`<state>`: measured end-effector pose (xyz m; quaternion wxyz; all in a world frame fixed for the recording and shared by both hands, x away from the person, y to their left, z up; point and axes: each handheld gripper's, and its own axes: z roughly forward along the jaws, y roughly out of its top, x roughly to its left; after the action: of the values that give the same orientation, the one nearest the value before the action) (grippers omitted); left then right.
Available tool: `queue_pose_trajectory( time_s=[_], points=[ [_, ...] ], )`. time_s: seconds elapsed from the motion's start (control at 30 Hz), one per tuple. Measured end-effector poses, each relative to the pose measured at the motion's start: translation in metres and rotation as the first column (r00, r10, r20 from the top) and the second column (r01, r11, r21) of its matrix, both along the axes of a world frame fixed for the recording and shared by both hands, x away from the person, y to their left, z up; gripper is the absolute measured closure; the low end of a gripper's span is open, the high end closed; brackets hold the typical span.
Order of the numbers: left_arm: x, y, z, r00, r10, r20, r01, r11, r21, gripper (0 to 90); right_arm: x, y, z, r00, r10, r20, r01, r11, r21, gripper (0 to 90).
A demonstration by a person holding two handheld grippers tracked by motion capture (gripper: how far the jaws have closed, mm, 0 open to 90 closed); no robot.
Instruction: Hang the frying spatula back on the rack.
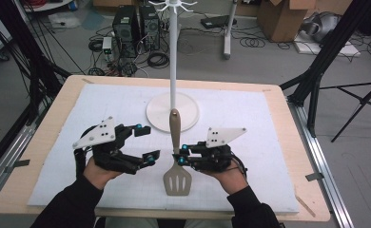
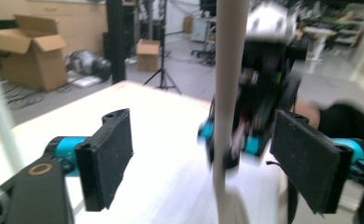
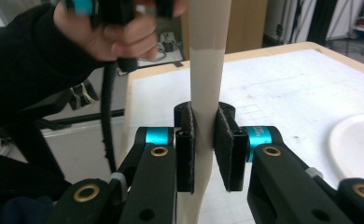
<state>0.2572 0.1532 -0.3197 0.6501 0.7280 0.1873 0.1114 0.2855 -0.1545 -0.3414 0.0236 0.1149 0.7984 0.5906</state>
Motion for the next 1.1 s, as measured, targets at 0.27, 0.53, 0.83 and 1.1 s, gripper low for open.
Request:
queue_pose_trajectory(
  time_s=[0.27, 0.53, 0.83, 1.1],
  points=[
    [-0.003, 0.037, -0.045, 0.9957, 0.085, -0.036, -0.085, 0.9963, -0.007, 21.0, 0.028, 0.008, 0.022, 0.9996, -0.027, -0.001, 0.027, 0.9992, -0.029, 79.0],
    [-0.003, 0.055, -0.080, 0.9876, 0.123, -0.098, -0.122, 0.9924, 0.014, 20.6, 0.063, 0.015, 0.052, 0.9984, -0.056, 0.009, 0.056, 0.9973, -0.048, 79.0],
    [-0.005, 0.059, -0.082, 0.9893, 0.118, -0.086, -0.119, 0.9929, -0.006, 21.7, 0.092, 0.020, 0.074, 0.9959, -0.090, 0.002, 0.090, 0.9958, -0.012, 79.0],
    [-0.005, 0.058, -0.084, 0.9896, 0.112, -0.091, -0.112, 0.9937, -0.002, 21.7, 0.108, 0.023, 0.091, 0.9927, -0.120, 0.008, 0.120, 0.9928, -0.002, 79.0]
  ],
)
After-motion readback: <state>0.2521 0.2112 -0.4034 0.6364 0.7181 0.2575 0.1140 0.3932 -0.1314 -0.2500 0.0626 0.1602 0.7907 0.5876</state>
